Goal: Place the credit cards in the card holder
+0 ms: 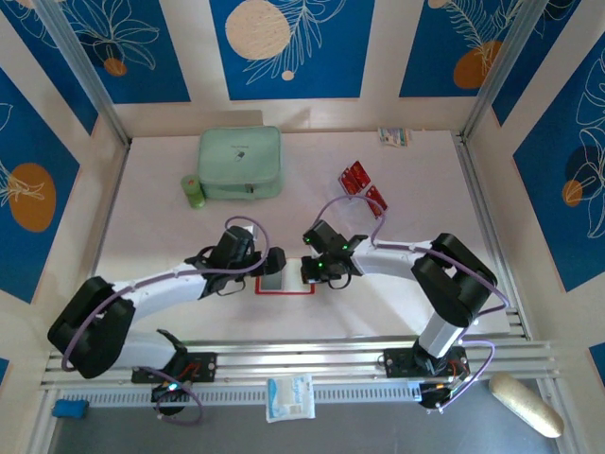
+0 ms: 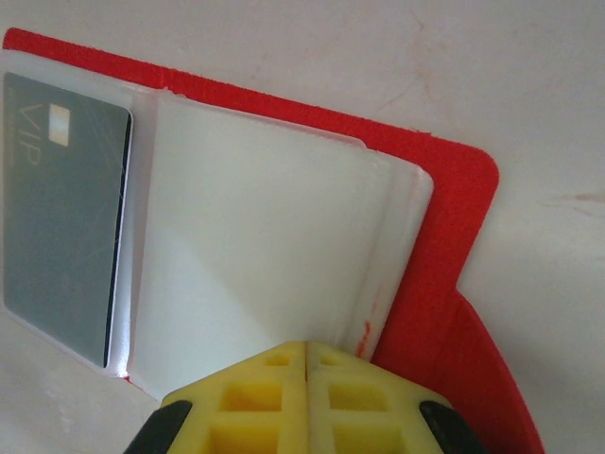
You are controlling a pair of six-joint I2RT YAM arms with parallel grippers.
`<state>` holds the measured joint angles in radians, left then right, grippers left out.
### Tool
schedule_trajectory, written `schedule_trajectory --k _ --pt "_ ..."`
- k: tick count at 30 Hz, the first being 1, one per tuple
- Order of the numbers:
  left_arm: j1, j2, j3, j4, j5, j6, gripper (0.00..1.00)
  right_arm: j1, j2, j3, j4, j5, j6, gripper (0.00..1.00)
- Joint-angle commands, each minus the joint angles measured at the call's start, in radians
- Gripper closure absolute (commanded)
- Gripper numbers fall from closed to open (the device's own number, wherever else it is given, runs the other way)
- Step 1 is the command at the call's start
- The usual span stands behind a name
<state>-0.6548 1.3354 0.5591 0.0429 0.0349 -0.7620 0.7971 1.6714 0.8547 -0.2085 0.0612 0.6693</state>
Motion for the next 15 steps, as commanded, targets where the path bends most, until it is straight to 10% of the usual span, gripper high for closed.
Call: schedule_trajectory --k 1,15 --pt "0.012 0.03 -0.009 0.057 0.033 -0.013 0.0 -0.022 0.017 -0.047 -0.025 0.023 -0.012 1.0" --pt "0.012 0.126 -0.012 0.099 0.047 -0.005 0.0 -0.024 0.02 -0.069 -0.008 0.007 0.007 1.0"
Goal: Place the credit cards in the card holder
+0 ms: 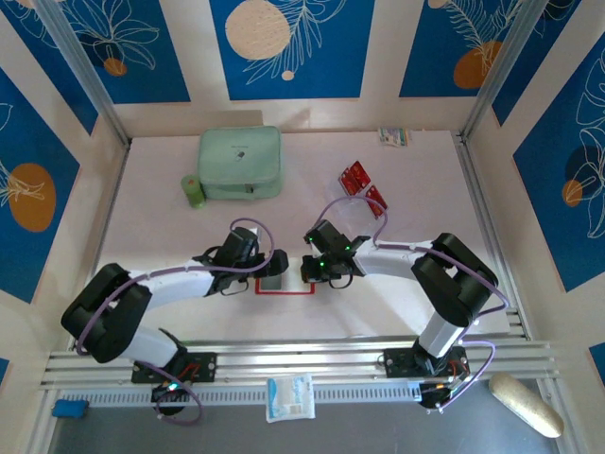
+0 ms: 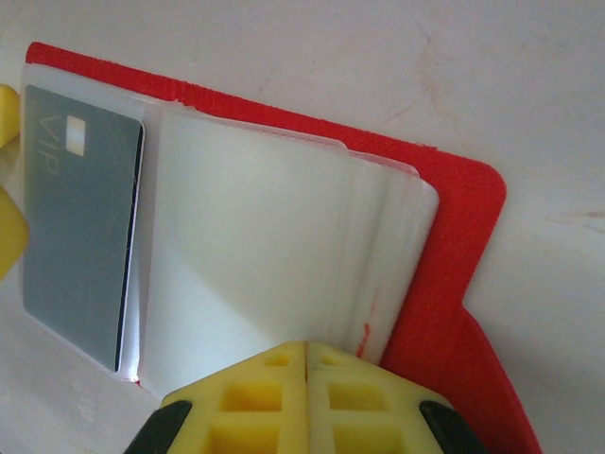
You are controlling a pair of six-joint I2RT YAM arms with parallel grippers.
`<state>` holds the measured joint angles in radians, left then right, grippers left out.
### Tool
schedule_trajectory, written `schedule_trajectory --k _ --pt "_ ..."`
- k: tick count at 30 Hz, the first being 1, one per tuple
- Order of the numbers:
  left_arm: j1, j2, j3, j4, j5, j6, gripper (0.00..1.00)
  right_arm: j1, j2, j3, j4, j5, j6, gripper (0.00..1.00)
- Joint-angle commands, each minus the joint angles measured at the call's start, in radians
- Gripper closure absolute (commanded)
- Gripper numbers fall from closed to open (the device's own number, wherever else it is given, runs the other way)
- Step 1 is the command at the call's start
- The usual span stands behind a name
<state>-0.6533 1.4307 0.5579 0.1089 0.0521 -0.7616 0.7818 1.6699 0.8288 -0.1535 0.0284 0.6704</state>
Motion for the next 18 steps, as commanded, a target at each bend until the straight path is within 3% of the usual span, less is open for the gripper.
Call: schedule_trajectory --k 1,18 --pt "0.01 0.034 -0.01 0.034 0.035 -0.004 0.0 -0.01 0.023 -0.043 -0.062 0.038 0.006 1.0" --pt "0.01 0.013 0.046 0.043 0.155 0.007 0.0 -0.01 0.05 -0.04 -0.05 0.022 0.018 1.0"
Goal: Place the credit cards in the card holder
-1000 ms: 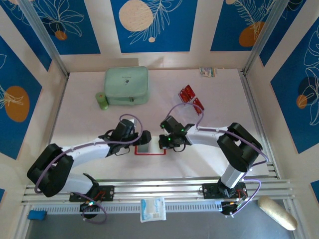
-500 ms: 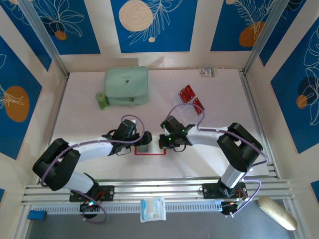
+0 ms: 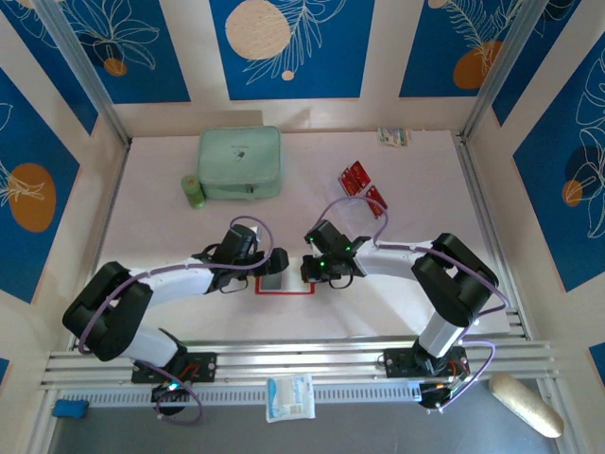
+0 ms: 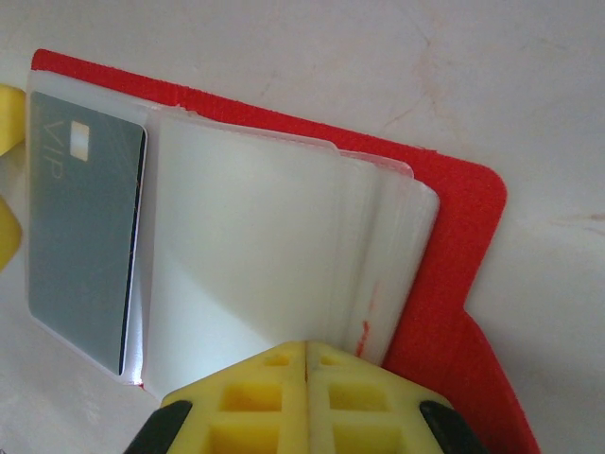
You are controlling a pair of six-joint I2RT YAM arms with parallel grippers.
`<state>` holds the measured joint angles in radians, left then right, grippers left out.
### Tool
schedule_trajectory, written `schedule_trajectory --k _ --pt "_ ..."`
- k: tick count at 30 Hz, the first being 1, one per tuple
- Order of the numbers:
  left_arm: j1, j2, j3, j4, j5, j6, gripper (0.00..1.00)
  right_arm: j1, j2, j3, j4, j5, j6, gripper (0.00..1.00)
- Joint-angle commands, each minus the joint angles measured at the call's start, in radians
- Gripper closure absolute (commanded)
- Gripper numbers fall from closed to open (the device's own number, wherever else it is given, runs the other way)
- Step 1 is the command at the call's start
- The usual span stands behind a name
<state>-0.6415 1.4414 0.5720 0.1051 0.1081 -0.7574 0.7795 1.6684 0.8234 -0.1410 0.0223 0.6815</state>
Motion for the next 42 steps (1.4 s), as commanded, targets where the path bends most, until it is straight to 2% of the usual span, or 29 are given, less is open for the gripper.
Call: schedule_trajectory --k 1,17,23,28,34,39,42 --pt "-0.004 -0.006 0.034 0.044 0.097 0.003 0.0 -0.008 0.051 -0.034 -0.062 0.027 0.007 1.0" --pt "-0.003 -0.135 -0.011 0.14 0.128 -0.09 0.0 -0.013 0.04 -0.004 -0.082 0.014 0.0 1.0" --pt "-0.003 -0.133 -0.018 0.149 0.133 -0.101 0.0 -0.039 -0.051 0.057 -0.148 0.001 -0.028 1.0" --pt "-0.003 -0.139 -0.012 0.149 0.137 -0.107 0.0 -0.086 -0.156 0.041 -0.181 0.0 -0.013 1.0" --pt "-0.005 -0.139 0.002 0.148 0.145 -0.114 0.0 -0.117 -0.213 -0.032 -0.176 -0.001 0.011 0.69" --pt "-0.009 -0.132 0.02 0.142 0.148 -0.113 0.0 -0.113 -0.178 -0.063 -0.138 -0.022 0.024 0.65" --pt "-0.014 -0.126 0.029 0.136 0.148 -0.113 0.0 -0.115 -0.144 -0.068 -0.121 -0.016 0.026 0.68"
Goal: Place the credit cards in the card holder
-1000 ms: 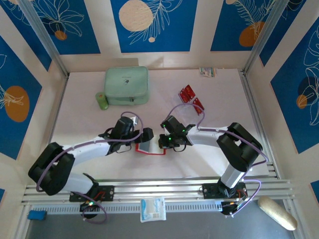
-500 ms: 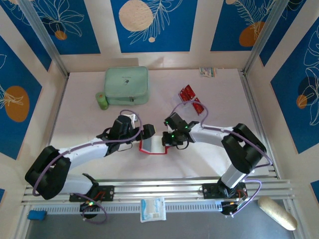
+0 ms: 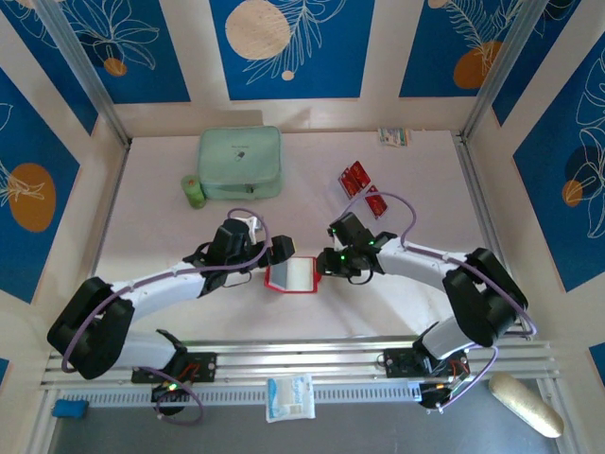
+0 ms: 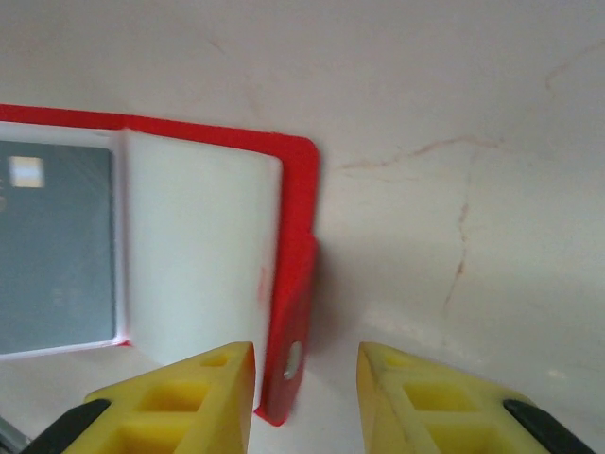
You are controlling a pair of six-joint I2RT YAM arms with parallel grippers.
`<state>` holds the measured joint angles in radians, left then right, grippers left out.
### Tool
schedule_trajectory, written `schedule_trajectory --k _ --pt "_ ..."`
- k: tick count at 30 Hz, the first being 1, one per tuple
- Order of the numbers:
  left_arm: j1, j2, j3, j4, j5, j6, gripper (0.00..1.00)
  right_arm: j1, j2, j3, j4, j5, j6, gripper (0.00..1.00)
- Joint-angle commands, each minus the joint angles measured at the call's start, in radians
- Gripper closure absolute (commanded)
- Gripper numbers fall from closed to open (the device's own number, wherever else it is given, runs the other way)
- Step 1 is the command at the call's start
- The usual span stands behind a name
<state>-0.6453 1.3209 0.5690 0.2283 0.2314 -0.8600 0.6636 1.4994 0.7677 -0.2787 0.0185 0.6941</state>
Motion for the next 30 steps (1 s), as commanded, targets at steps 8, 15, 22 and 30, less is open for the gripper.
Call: schedule_trajectory --k 8,15,22,30 --pt "-0.023 -0.003 0.063 -0.015 0.023 -0.005 0.0 -0.055 0.074 -0.027 0.155 -0.106 0.014 1.0" --pt "-0.06 0.032 0.093 -0.009 0.014 -0.014 0.0 -0.079 0.106 -0.01 0.205 -0.187 0.014 1.0" --pt "-0.117 0.135 0.162 0.025 0.0 -0.02 0.0 -0.149 0.021 -0.024 0.132 -0.181 0.013 0.68" --pt "-0.156 0.229 0.18 0.045 -0.031 -0.025 0.0 -0.28 -0.187 -0.054 -0.061 -0.141 -0.066 0.48"
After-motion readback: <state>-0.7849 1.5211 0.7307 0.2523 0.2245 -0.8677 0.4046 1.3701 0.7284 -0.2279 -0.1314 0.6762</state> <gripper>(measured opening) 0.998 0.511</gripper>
